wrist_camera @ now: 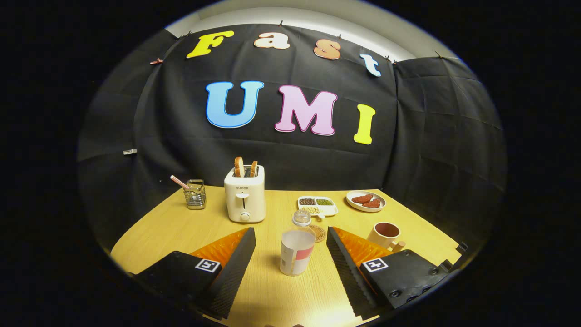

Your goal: Take the bottle from table, then pour the juice into the cup, finally place the bottle on the coaster

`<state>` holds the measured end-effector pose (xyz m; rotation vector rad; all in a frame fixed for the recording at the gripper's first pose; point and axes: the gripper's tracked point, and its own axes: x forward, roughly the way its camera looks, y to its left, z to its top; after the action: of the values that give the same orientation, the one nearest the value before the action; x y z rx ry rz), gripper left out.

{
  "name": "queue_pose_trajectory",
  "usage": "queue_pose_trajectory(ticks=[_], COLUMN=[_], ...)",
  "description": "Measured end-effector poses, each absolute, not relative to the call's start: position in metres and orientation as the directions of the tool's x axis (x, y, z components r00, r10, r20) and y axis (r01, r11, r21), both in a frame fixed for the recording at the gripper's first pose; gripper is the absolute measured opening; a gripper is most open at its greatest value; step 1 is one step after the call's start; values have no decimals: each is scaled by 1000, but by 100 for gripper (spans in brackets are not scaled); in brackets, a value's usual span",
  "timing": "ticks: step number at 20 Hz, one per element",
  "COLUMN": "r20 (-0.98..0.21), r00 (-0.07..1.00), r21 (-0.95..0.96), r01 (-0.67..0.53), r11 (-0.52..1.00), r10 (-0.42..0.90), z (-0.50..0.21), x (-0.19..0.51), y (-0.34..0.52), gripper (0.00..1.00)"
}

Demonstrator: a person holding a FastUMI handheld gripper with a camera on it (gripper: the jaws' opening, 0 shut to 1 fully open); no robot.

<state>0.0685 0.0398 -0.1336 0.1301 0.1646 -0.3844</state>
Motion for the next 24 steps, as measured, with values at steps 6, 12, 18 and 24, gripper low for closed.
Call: queue_pose_trajectory(ticks=[6, 12, 18, 24], r20=[-237, -292, -318, -321], r00=[892, 869, 847, 844], r21=[68, 33, 8, 8], r01=[410, 427, 452, 456], r11=[909, 903, 892, 890], r10=[-385, -400, -426, -429], z=[-174, -210, -234, -245], x=[93, 114, 133, 154], y=[31, 25, 10, -1], gripper=[97, 97, 97, 98])
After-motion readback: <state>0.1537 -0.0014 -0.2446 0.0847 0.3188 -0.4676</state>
